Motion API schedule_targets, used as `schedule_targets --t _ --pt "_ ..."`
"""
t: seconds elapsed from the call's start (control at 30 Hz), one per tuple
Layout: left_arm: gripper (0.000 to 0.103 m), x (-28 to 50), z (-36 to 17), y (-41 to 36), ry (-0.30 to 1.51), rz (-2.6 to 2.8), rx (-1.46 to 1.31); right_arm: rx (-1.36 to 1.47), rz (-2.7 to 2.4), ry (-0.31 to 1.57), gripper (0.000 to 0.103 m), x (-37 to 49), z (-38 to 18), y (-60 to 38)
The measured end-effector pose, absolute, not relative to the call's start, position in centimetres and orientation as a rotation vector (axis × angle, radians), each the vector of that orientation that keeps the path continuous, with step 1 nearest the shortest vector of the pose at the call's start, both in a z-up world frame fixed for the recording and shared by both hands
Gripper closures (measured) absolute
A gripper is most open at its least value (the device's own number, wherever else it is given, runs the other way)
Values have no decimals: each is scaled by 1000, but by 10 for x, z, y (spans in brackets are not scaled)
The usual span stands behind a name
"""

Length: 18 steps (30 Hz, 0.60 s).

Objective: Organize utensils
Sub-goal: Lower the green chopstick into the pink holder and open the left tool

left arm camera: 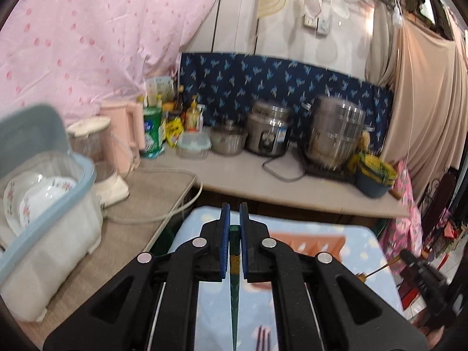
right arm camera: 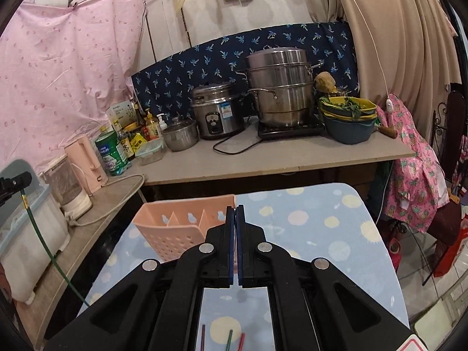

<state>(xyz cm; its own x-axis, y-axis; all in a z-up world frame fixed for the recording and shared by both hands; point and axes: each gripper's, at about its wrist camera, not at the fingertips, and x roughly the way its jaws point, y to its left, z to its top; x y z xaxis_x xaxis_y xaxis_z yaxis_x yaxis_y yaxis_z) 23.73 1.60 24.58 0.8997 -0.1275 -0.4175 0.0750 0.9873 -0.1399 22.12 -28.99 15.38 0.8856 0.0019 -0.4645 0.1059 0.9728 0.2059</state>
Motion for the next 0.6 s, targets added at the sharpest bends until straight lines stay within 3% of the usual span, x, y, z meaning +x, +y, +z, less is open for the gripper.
schedule_targets --t 0.3,0.6 --pt "97 281 309 -22 279 -155 -167 255 -26 493 101 285 161 -293" --pt "97 319 294 -59 298 -172 -131 242 -15 541 101 313 141 -290"
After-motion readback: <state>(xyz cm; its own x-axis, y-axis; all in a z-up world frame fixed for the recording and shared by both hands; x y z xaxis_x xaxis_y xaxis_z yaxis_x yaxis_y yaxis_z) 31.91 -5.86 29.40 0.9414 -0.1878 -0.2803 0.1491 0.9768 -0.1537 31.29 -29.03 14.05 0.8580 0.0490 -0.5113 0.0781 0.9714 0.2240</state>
